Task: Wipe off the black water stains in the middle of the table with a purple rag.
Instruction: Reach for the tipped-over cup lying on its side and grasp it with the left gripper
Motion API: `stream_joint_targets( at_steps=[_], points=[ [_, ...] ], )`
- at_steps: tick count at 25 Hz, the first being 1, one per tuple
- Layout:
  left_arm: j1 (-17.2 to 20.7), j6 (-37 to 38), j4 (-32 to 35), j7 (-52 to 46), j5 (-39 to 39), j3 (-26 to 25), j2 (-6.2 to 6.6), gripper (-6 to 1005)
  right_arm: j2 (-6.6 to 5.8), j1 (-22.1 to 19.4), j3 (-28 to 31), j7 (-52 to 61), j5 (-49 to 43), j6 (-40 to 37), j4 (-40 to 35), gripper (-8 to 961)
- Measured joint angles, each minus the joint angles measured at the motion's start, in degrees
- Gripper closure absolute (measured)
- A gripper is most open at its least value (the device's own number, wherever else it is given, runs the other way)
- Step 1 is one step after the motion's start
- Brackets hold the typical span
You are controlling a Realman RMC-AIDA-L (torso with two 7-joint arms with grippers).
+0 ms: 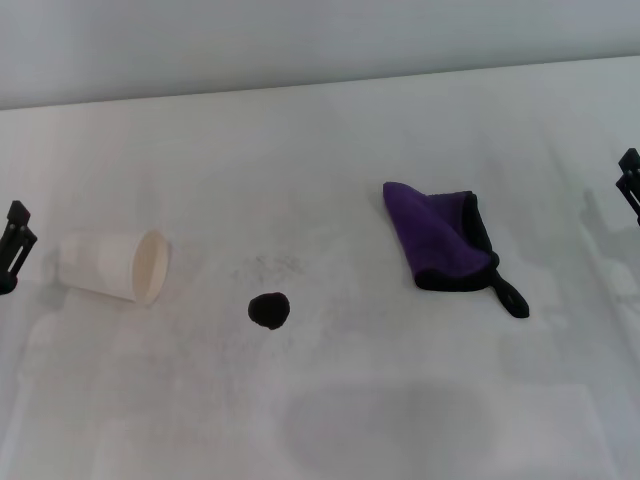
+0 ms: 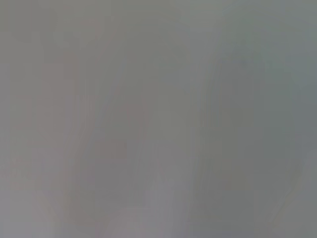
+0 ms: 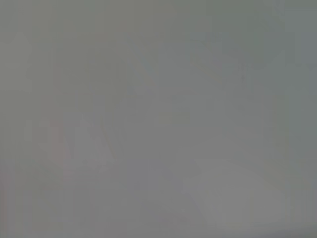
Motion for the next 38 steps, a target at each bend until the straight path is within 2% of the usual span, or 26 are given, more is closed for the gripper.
stream_joint_targets(
  at_steps=[13, 15, 19, 23, 27, 30, 33, 38],
  points=[
    [0.08, -0.43, 0.01, -0.53, 0.05, -0.14, 0.04, 132, 0.0, -0.24, 0.0, 0.04, 0.0, 0.03, 0.3, 83],
    [-0.23, -0.44, 0.23, -2.6, 0.04, -0.13, 0.23, 135, 0.0, -0.18, 0.0, 0.04, 0.0, 0.02, 0.32, 83],
    [-2.19, 1.35, -1.27, -13.61, 0.16, -0.23, 0.9, 138, 0.0, -0.04, 0.14, 0.04, 0.0, -0.21, 0.32, 83],
    [-5.93, 6.97, -7.09, -23.74, 4.36, 0.52, 1.63, 137, 0.0, 0.03, 0.31, 0.04, 0.0, -0.3, 0.31, 82],
    [-12.23, 10.41, -15.14, -38.23, 13.84, 1.93, 3.93, 137, 0.0, 0.13, 0.33, 0.08, 0.0, -0.32, 0.3, 82],
    [-18.09, 12.68, -22.06, -49.83, 20.28, 7.43, 5.61, 137, 0.0, 0.29, 0.15, 0.1, -0.01, -0.36, 0.36, 82],
    [-22.36, 16.69, -29.09, -54.93, 25.25, 9.52, 5.87, 138, 0.0, 0.45, 0.07, 0.11, 0.01, -0.43, 0.37, 83],
    [-28.67, 26.18, -43.85, -55.72, 33.48, 9.55, 4.73, 138, 0.0, 0.33, 0.03, 0.13, 0.0, -0.44, -0.07, 83]
  ],
)
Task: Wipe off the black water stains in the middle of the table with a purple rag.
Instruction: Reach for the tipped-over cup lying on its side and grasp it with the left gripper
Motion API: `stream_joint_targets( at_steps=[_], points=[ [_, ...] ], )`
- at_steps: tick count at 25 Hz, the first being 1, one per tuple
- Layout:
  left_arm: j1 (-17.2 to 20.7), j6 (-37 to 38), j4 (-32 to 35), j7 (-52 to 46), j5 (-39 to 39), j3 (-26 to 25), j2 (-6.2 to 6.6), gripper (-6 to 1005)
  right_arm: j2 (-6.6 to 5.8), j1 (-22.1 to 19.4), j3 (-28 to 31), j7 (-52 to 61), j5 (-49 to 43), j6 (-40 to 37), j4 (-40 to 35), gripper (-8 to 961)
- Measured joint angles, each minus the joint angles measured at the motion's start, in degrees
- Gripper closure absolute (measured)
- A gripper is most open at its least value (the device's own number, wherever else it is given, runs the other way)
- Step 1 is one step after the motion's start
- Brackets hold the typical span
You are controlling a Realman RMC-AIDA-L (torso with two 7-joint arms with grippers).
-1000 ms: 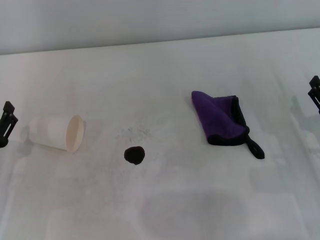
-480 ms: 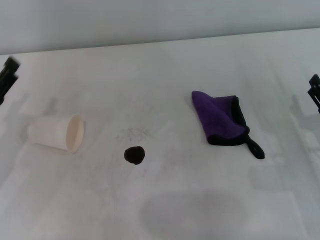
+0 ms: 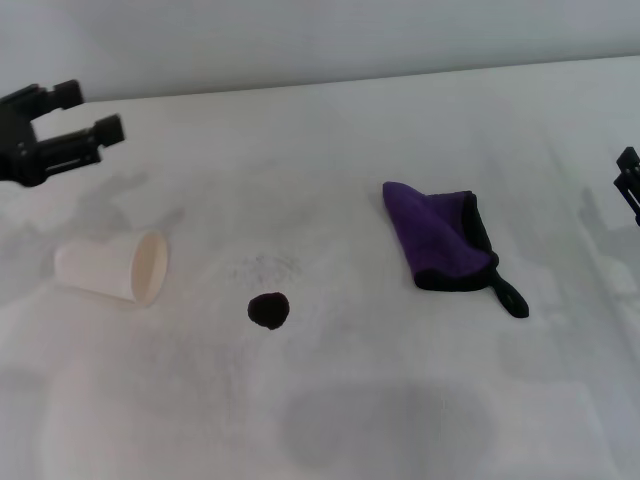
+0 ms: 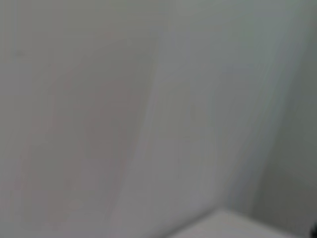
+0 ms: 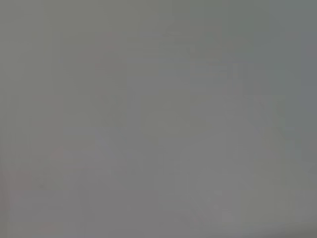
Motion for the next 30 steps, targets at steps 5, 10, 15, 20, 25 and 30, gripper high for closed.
stream_joint_targets(
  at_steps=[5, 10, 15, 20, 25, 30],
  points=[
    [-6.12, 8.34, -9.78, 9.59, 13.44, 0.13, 0.31, 138, 0.0, -0.34, 0.94, 0.0, 0.47, 0.07, -1.14, 82],
    [-10.9, 11.5, -18.7, 12.16, 20.35, 0.16, -0.67, 138, -0.09, -0.78, 1.33, 0.0, 0.58, 0.15, -3.54, 83],
    [-14.4, 11.98, -26.36, 14.37, 24.86, 0.27, -3.12, 137, -0.17, -0.77, 1.99, 0.0, 0.66, 0.0, -5.04, 83],
    [-19.64, 13.86, -30.47, 14.53, 36.42, 0.29, -3.53, 137, -0.16, -0.51, 2.91, 0.01, 0.82, -0.25, -5.25, 83],
    [-23.57, 14.34, -34.58, 17.26, 43.11, 0.35, -3.51, 138, -0.11, -0.82, 3.11, 1.79, 2.49, -0.76, -4.73, 82],
    [-26.58, 14.32, -38.15, 22.52, 49.74, 0.41, -3.49, 138, -0.09, -0.64, 4.1, 2.23, 2.8, -1.3, -4.18, 82]
  ],
)
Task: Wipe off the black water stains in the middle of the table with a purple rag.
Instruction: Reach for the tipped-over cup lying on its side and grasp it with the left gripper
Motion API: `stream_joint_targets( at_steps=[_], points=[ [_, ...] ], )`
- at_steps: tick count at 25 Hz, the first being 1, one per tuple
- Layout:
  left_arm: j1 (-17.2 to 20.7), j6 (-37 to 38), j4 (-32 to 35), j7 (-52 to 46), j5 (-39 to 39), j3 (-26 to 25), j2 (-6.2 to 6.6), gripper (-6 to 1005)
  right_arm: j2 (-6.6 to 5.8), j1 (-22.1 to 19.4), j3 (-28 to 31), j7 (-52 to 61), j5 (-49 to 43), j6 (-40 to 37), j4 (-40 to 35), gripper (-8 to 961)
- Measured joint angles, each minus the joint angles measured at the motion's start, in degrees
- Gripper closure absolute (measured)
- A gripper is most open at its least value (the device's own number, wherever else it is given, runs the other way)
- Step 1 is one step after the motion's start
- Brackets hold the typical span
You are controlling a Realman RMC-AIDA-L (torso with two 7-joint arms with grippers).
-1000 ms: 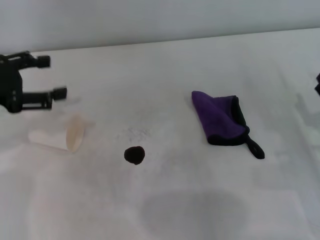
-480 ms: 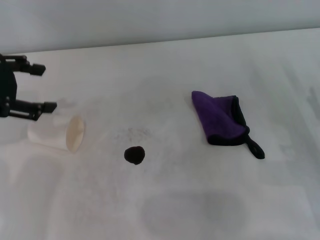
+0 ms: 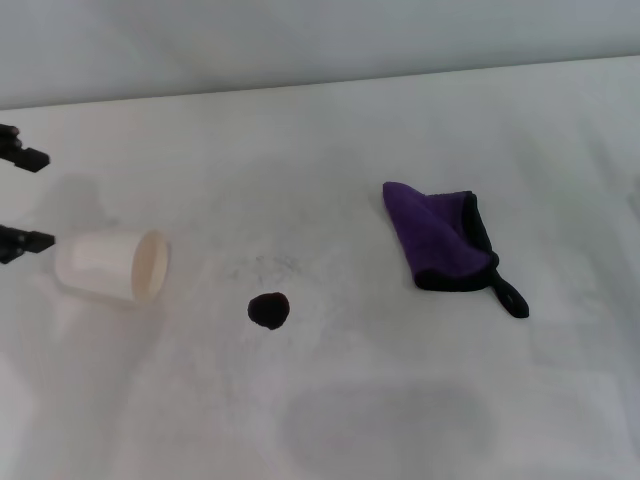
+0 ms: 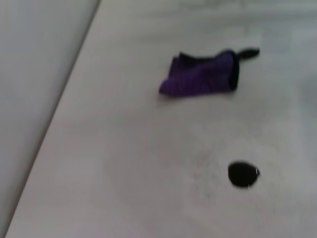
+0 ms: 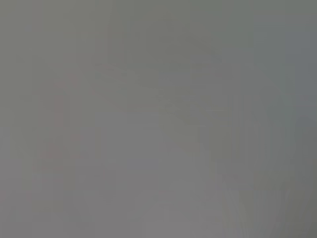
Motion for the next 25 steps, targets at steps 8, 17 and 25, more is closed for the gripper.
stream_joint_targets(
  at_steps=[8, 17, 25],
  points=[
    [-2.07, -2.19, -1.85, 8.24, 3.86, 0.01, -0.51, 138, 0.11, 0.97, 3.14, 0.04, 0.01, -0.66, 2.59, 84],
    [1.26, -11.26, 5.42, 11.82, 3.16, -0.08, -0.92, 137, 0.26, 2.04, 5.5, 0.82, 0.0, -2.36, 4.31, 88],
    [2.68, -17.42, 12.41, 11.73, 3.65, -0.14, -0.86, 138, 0.26, 2.16, 5.62, 0.85, -0.05, -4.17, 5.91, 92]
  ],
)
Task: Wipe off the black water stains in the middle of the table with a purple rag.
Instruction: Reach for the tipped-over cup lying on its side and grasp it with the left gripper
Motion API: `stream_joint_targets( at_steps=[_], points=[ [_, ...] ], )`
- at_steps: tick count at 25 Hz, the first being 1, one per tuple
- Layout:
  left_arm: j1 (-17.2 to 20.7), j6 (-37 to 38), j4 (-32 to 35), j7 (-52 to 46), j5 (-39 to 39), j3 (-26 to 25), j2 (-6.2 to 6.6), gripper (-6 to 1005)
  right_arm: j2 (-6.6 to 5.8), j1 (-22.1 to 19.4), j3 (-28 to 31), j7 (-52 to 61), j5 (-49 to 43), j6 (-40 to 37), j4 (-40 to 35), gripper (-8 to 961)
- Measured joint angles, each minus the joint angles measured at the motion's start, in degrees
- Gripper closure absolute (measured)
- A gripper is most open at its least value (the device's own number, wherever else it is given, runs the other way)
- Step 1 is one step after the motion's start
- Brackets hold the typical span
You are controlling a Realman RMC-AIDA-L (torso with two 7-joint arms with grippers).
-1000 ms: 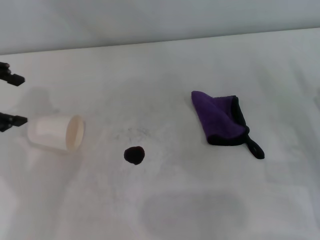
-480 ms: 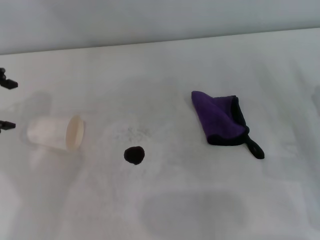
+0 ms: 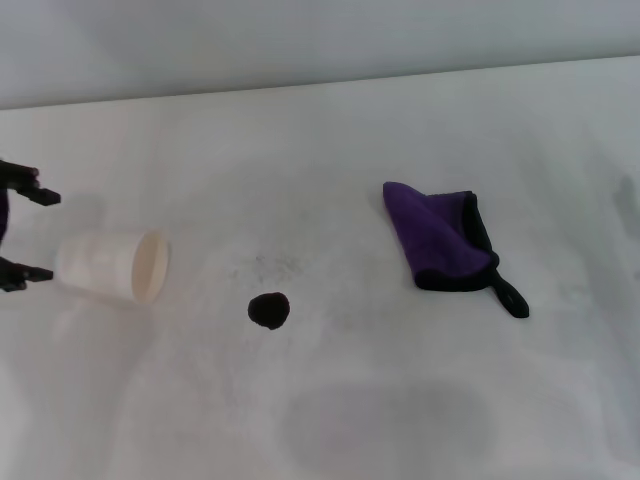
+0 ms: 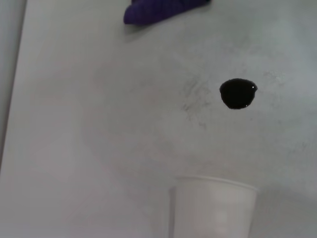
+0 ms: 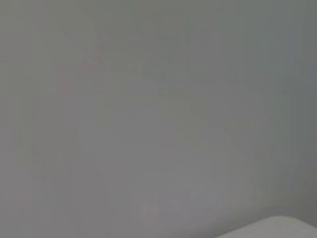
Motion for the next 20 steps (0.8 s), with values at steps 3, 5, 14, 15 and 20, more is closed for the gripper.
stream_joint_targets(
  at_steps=[3, 5, 14, 15, 20],
  points=[
    [0.52, -2.59, 3.19, -0.17, -0.17, -0.03, 0.14, 138, 0.0, -0.16, 0.02, 0.0, -0.17, -0.7, 0.2, 94],
    [0.63, -3.44, 4.17, -0.23, -0.18, -0.03, 0.15, 139, 0.0, -0.24, 0.03, 0.0, -0.17, -1.44, 0.2, 95],
    [0.83, -10.03, 11.81, -0.49, -0.08, -0.03, 0.16, 140, 0.0, -0.56, 0.02, 0.0, 0.05, -3.33, -0.21, 100],
    [0.81, -10.64, 12.55, -0.69, 0.06, -0.04, 0.16, 140, -0.02, -0.59, 0.02, 0.0, 0.05, -3.34, -0.29, 100],
    [0.9, -13.57, 16.17, -1.76, 0.44, -0.03, 0.15, 139, -0.07, -0.7, 0.02, 0.0, 0.06, -3.38, -0.89, 103]
  ],
)
